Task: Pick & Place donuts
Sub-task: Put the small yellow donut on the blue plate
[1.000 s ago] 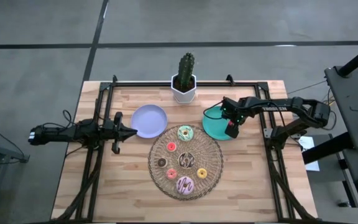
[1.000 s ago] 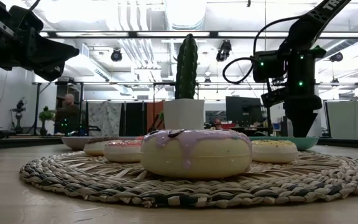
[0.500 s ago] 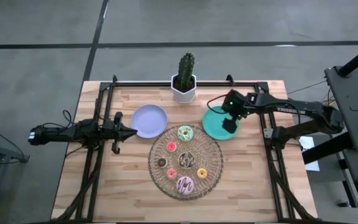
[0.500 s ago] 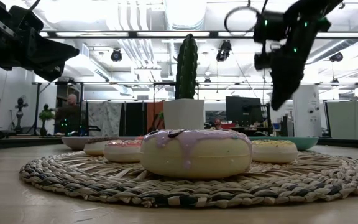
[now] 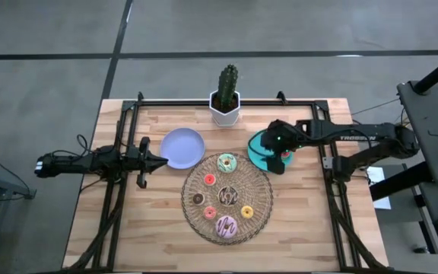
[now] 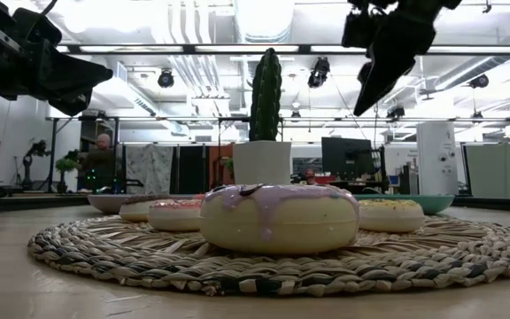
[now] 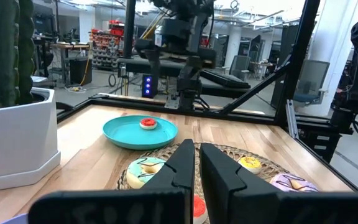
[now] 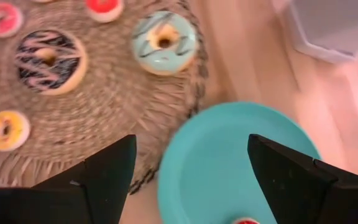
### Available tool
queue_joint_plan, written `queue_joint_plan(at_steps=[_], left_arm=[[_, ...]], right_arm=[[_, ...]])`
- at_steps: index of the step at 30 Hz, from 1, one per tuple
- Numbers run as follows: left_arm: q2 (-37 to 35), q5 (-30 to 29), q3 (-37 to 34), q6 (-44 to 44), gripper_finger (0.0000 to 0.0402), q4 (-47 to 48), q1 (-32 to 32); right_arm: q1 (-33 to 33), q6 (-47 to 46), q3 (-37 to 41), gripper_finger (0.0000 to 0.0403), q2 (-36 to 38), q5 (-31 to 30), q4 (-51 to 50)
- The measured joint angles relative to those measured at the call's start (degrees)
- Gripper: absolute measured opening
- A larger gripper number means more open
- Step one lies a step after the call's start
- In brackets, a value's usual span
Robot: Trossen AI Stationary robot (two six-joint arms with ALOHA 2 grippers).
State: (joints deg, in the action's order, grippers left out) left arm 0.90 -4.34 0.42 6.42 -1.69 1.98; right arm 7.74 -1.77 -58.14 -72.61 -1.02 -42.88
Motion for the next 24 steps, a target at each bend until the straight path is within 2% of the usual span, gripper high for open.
queue_joint_plan(at_steps=[9,17,24], left_arm=[[0.01,0.0,0.01,0.0,0.0,0.0,0.0],[0.0,0.0,-0.01,-0.01,0.0,-0.01,0.0],[0.01,0.0,0.0,0.01,0.0,0.0,0.0]], right_arm=[[-10.3,2.07,0.15,0.0303,-0.27,-0.03,1.7],[-18.25,-5.28,0.21,0.0309,-0.61,-0.5,3.44],[-24.23,-7.71,0.23,0.0307,-0.62,-0.59,3.39]])
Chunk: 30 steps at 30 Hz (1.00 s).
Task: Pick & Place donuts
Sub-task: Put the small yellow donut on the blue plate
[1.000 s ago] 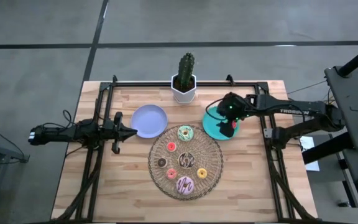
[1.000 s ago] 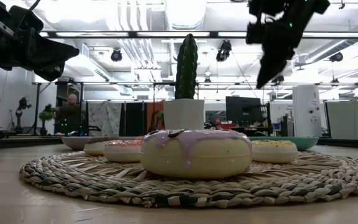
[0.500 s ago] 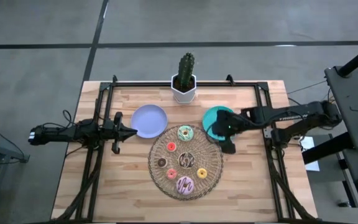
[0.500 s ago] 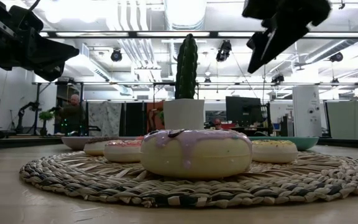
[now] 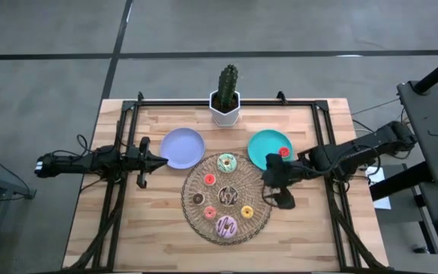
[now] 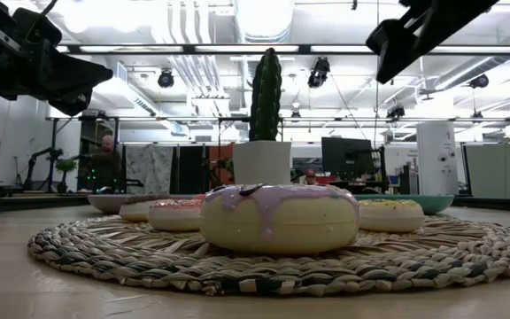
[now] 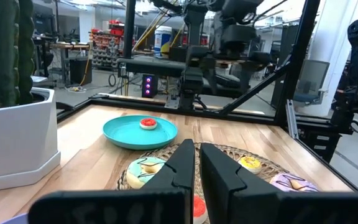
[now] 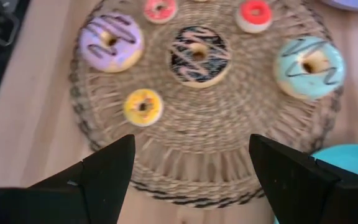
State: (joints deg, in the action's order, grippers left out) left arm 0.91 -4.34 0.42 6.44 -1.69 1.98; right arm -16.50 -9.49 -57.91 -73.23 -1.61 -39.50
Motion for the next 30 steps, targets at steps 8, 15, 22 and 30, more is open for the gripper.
queue_joint_plan(at_steps=[8,15,22,30], left_arm=[[0.0,-0.02,-0.01,-0.02,0.0,0.0,0.0],[-0.02,-0.02,0.01,0.0,0.0,-0.04,0.0],[-0.01,0.0,-0.01,-0.02,0.0,-0.07,0.0],[-0.01,0.0,-0.01,-0.01,0.0,-0.09,0.0]], right_arm=[[-4.8,-2.44,-1.78,0.0306,-2.77,-0.44,1.48],[-7.34,-1.16,-7.02,0.0306,-8.83,-0.54,1.3],[-8.41,0.96,-12.0,0.0303,-15.32,-0.48,0.75],[-8.37,4.62,-16.04,0.0302,-22.44,-0.06,-1.85]])
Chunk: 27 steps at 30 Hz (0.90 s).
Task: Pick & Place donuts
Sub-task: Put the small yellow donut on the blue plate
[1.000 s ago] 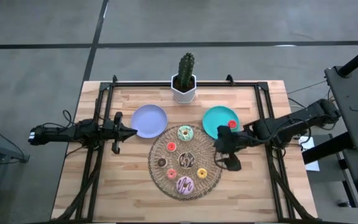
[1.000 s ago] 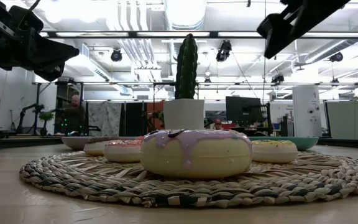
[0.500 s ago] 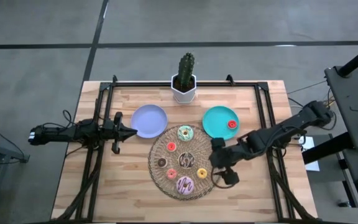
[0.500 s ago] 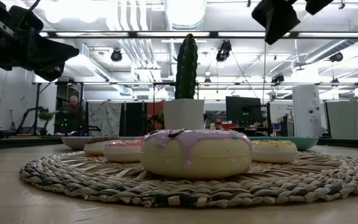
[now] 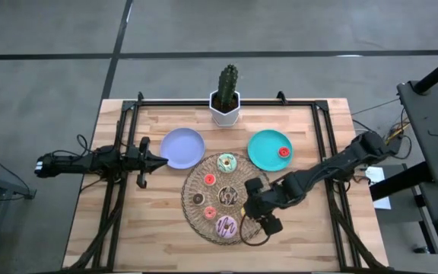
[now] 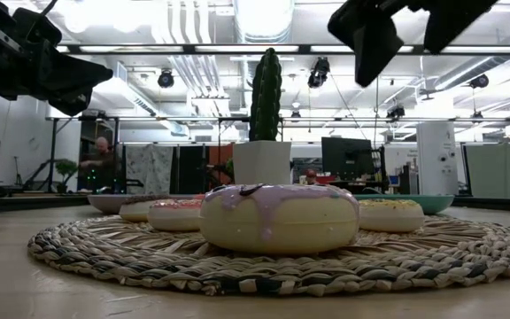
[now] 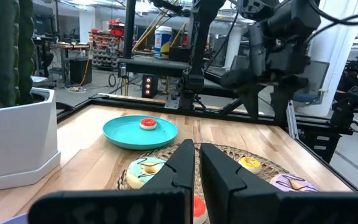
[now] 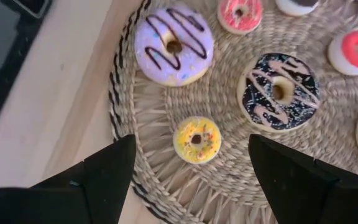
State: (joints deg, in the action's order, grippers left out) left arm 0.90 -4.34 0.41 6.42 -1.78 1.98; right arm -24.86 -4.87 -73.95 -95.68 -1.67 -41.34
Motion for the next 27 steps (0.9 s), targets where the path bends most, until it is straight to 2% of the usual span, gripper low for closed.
queue_joint_plan(at_steps=[17,27], left_arm=[[-0.01,-0.02,0.01,-0.01,0.0,-0.02,0.0],[0.01,-0.02,0.01,-0.01,0.0,0.0,0.0]], right_arm=[[1.9,7.73,-0.51,0.031,-7.4,0.19,-1.81],[1.88,8.76,-0.46,0.0328,-11.03,0.2,-1.31]])
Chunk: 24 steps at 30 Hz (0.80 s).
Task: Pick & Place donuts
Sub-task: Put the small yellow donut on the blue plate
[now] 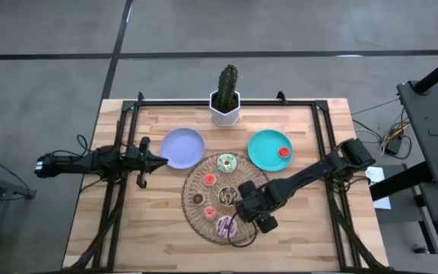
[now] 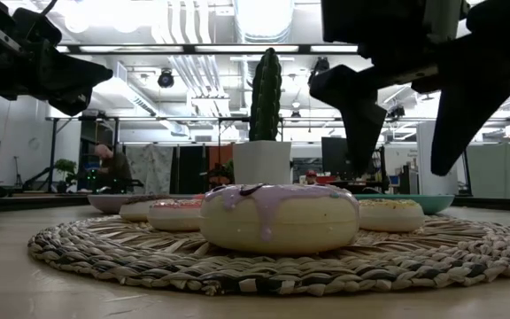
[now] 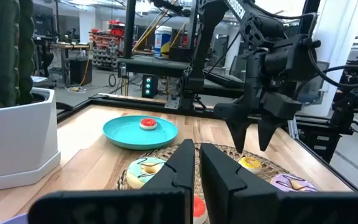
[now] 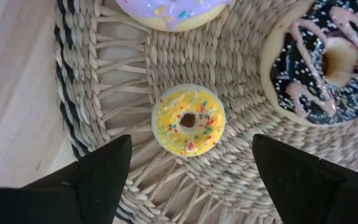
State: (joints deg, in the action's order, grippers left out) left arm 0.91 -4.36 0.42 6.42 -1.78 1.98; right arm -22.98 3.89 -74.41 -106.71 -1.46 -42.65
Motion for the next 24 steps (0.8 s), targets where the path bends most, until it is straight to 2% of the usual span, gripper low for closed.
queue_joint_plan(at_steps=[24], left_arm=[[0.0,0.02,-0.02,0.0,0.0,0.04,0.0]], right_arm=[[1.05,-1.69,2.83,0.0332,-0.31,0.98,4.51]])
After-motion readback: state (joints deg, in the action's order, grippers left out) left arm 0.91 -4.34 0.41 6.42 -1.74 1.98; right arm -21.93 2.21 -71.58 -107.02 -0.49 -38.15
